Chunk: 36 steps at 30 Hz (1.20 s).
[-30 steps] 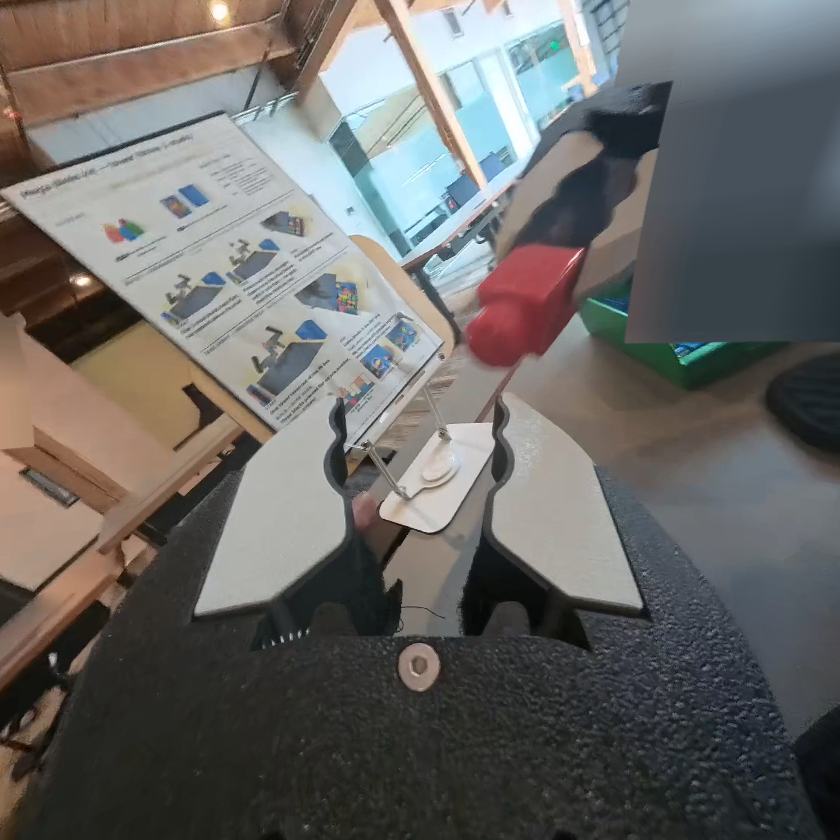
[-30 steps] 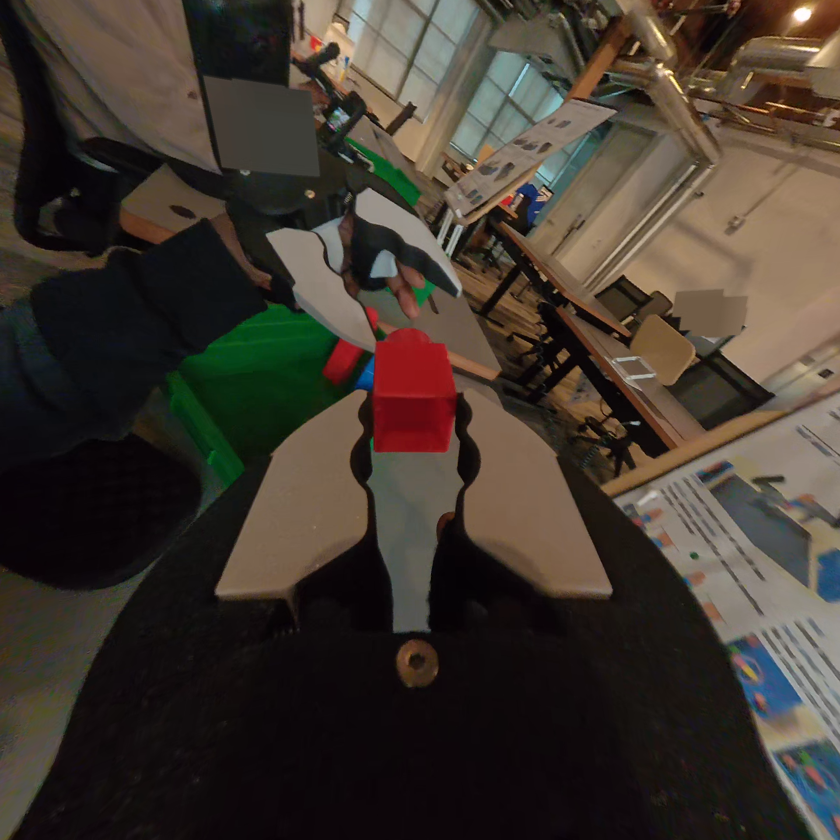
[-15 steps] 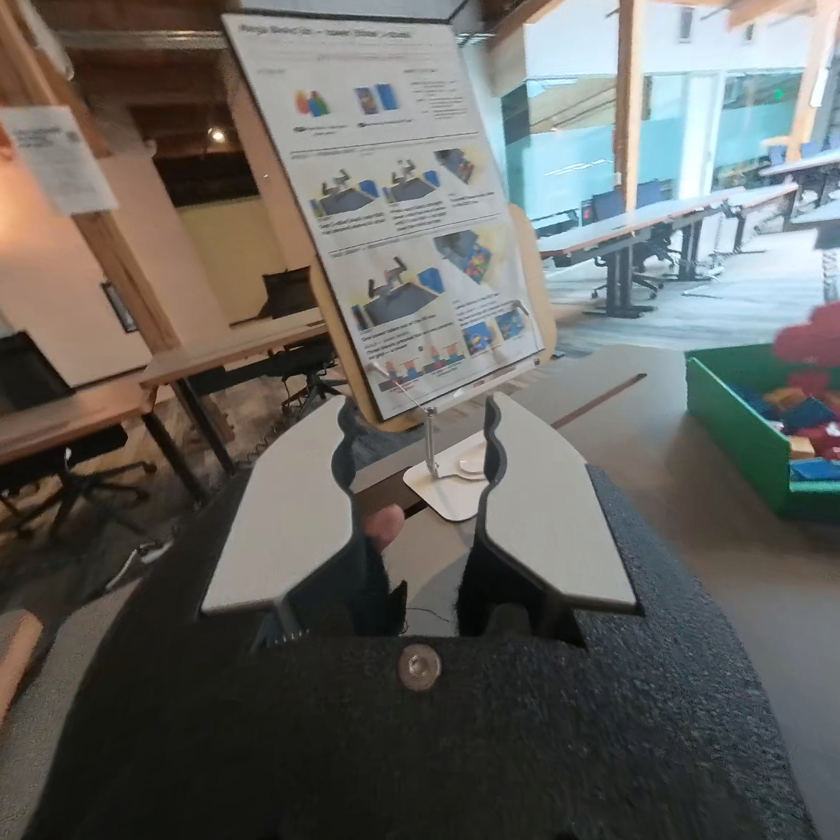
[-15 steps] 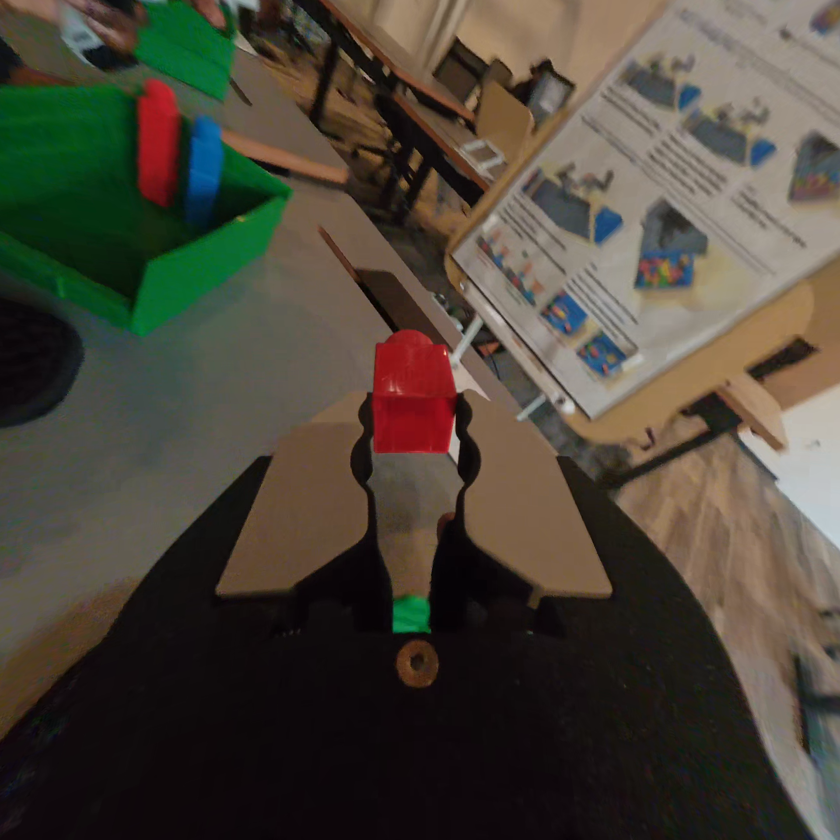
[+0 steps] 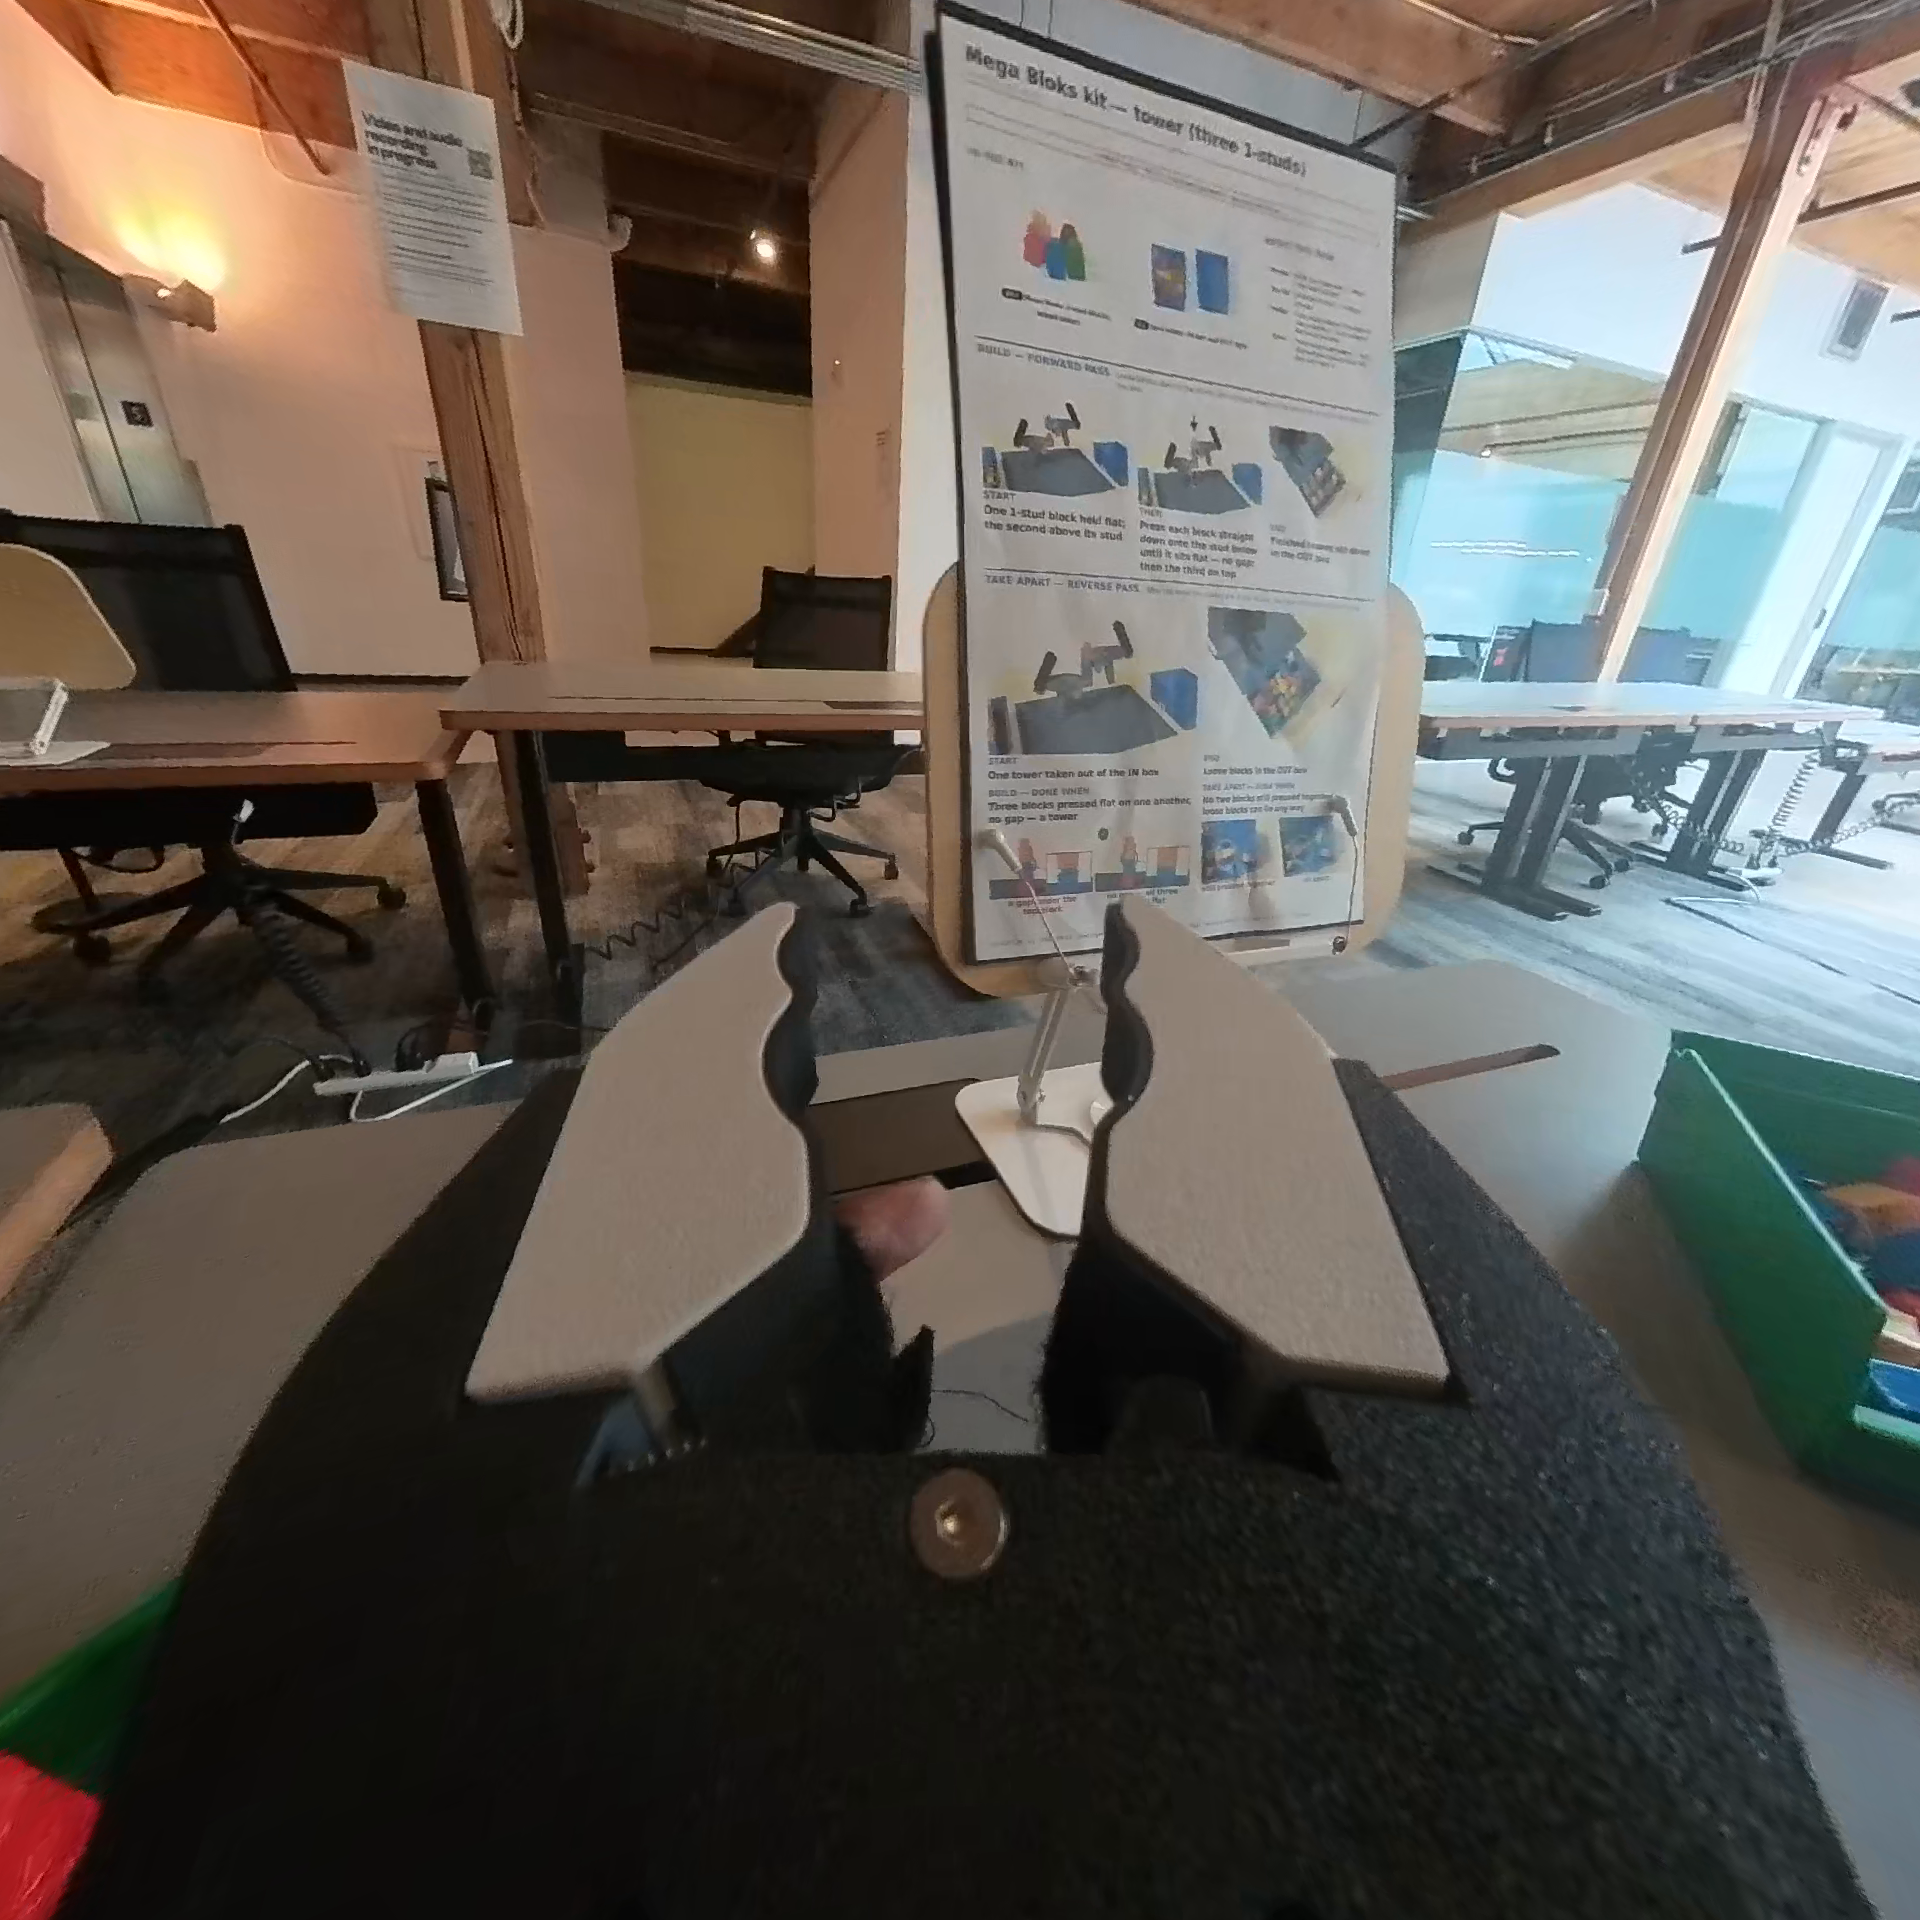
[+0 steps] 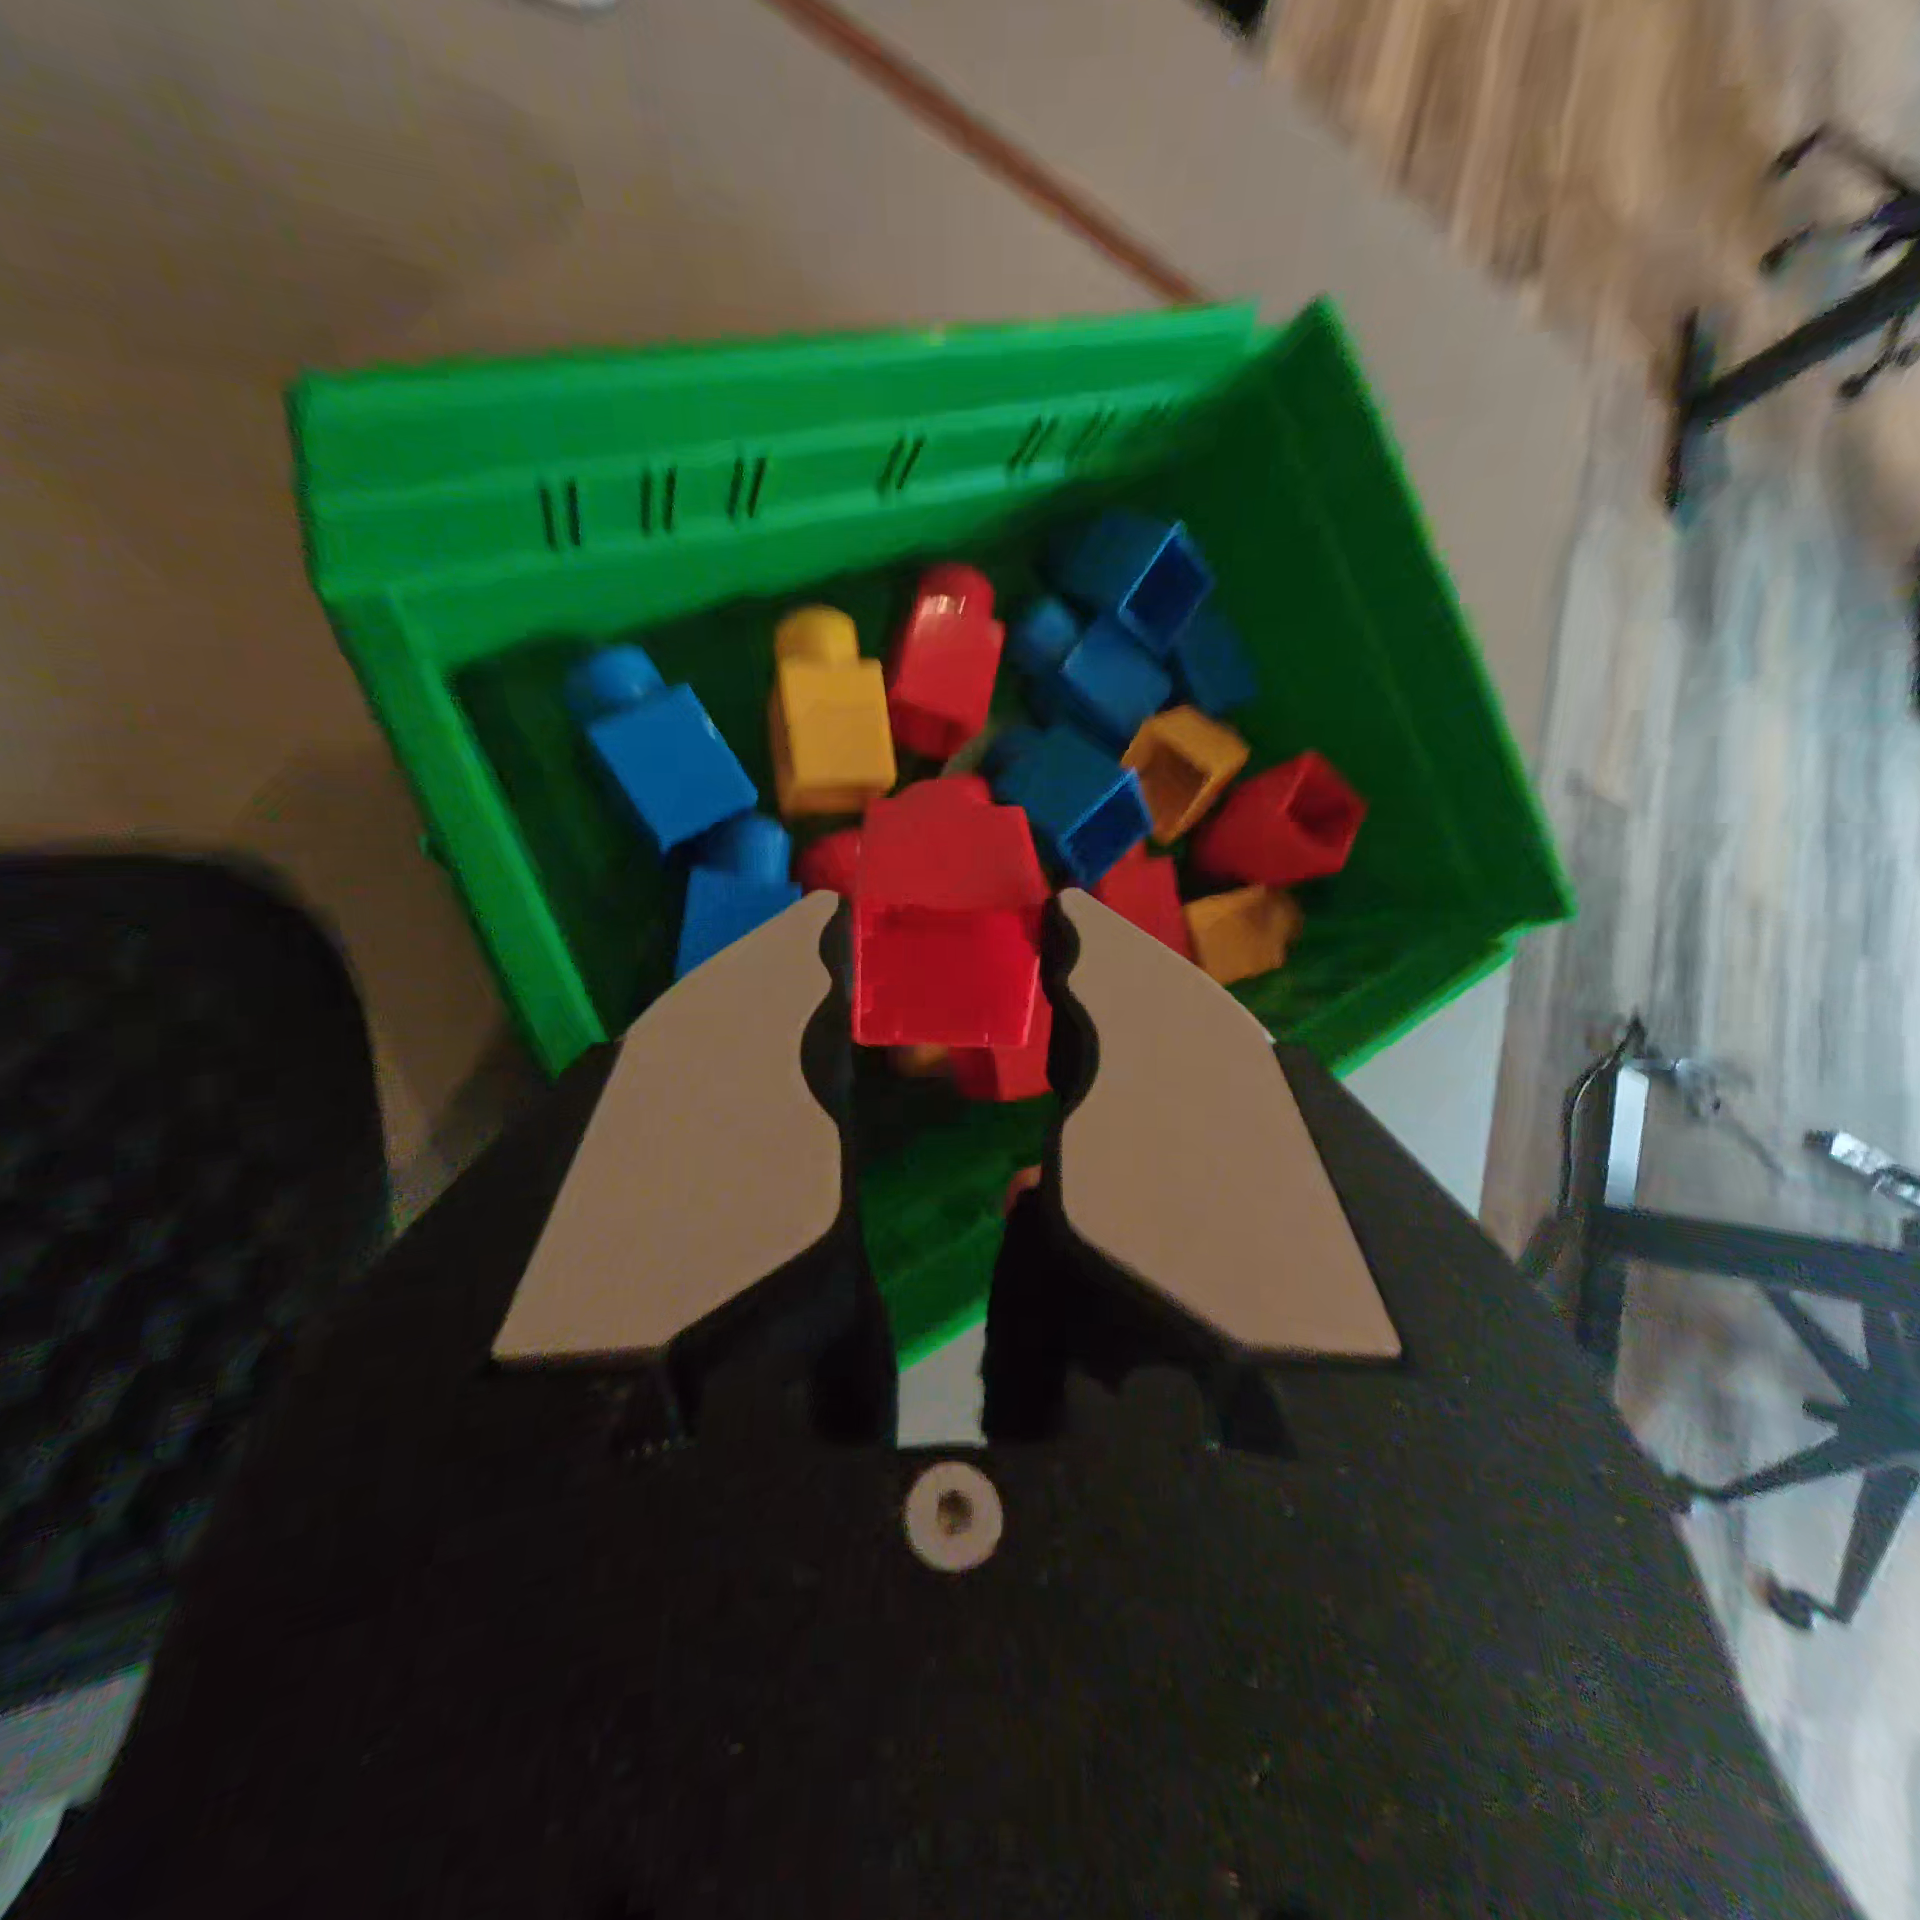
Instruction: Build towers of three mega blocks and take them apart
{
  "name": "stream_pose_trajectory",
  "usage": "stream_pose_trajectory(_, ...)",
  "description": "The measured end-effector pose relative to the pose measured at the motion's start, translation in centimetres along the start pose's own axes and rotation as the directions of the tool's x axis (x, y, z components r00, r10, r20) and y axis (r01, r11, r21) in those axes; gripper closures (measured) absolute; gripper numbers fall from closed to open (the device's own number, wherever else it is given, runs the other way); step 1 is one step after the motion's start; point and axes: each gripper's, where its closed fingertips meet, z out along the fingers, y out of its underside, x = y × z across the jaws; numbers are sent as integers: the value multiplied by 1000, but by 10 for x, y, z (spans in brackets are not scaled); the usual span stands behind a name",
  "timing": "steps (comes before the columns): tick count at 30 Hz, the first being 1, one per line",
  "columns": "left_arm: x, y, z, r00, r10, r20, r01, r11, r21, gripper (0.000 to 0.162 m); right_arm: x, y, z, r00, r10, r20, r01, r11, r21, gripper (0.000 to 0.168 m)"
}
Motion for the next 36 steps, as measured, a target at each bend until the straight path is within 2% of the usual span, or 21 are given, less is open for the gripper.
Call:
stream_pose_trajectory(5,-7,1,-3,1000,-12,16,12,1000,-7,110,-12,29,15,998,-34,51,42,983,-180,134)
stream_pose_trajectory(7,-8,2,-4,1000,-23,13,23,1000,-13,105,-14,38,20,997,-49,57,62,968,-245,134)
stream_pose_trajectory(11,-13,7,-6,999,-34,33,36,998,-52,92,-16,39,26,998,-29,61,44,968,-249,132)
stream_pose_trajectory(13,-16,5,-9,999,-21,50,24,998,-50,92,-13,38,25,999,-19,38,28,968,-248,122)
stream_pose_trajectory(16,-25,5,-16,996,-7,88,13,998,-64,94,-6,23,18,1000,-26,-10,24,985,-171,114)
stream_pose_trajectory(21,-47,7,-36,985,18,173,2,994,-111,97,-1,-33,-4,997,-14,-77,20,997,71,111)
stream_pose_trajectory(25,-63,9,-52,977,18,212,9,992,-126,98,-15,-77,-20,997,-33,-67,49,968,248,112)
stream_pose_trajectory(29,-77,15,-63,973,13,230,20,990,-139,99,-35,-107,-29,994,-98,-42,106,942,320,112)
stream_pose_trajectory(33,-97,34,-65,966,-25,257,71,983,-169,97,-52,-143,-41,987,-160,-28,157,901,404,112)
stream_pose_trajectory(36,-117,53,-68,943,26,331,59,968,-244,97,-67,-177,-55,977,-213,-17,195,851,488,113)
